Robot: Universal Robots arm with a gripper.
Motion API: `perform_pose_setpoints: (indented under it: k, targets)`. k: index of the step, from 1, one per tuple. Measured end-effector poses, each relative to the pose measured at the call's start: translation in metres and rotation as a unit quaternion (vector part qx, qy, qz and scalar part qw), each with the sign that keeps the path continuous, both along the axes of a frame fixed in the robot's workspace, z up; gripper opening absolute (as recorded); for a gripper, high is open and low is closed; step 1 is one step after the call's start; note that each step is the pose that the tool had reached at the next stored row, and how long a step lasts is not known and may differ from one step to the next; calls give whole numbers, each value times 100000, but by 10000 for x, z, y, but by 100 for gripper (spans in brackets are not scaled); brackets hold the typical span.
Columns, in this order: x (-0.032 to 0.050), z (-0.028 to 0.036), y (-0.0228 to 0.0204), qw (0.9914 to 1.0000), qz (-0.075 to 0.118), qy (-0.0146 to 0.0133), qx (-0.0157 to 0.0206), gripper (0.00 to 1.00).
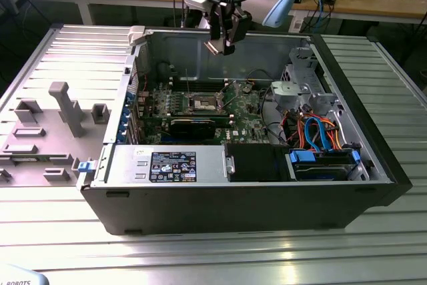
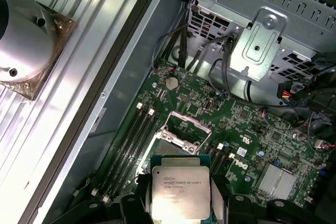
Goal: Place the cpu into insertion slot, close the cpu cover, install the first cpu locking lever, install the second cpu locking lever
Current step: 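Place the cpu into insertion slot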
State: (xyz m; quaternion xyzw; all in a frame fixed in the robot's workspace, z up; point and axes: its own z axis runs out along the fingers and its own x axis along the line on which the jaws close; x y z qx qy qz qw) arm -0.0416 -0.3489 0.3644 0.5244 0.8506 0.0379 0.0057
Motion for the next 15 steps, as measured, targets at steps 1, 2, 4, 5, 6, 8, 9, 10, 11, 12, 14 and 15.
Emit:
perform_pose_setpoints:
  k: [1,2,4,5,6,8,9,10,11,12,14,15]
  targets:
    - [0,-1,0,99999,-355,0,0,54]
    - [0,-3,0,99997,-729,1,2,54]
    - [0,-7,0,99989,-1472,1,-23,54]
    - [0,-11,0,99977,-2126,2,-35,54]
    - [0,-14,0,99962,-2764,7,-48,54]
    - [0,-20,0,99956,-2982,4,-46,54]
    - [0,-23,0,99955,-3001,8,-52,54]
    - [0,-24,0,99955,-3015,10,-55,54]
    - [0,-24,0,99954,-3020,12,-60,54]
    - [0,-25,0,99954,-3023,12,-58,54]
    - [0,-28,0,99954,-3040,9,-51,54]
    - [0,-28,0,99954,-3042,9,-51,54]
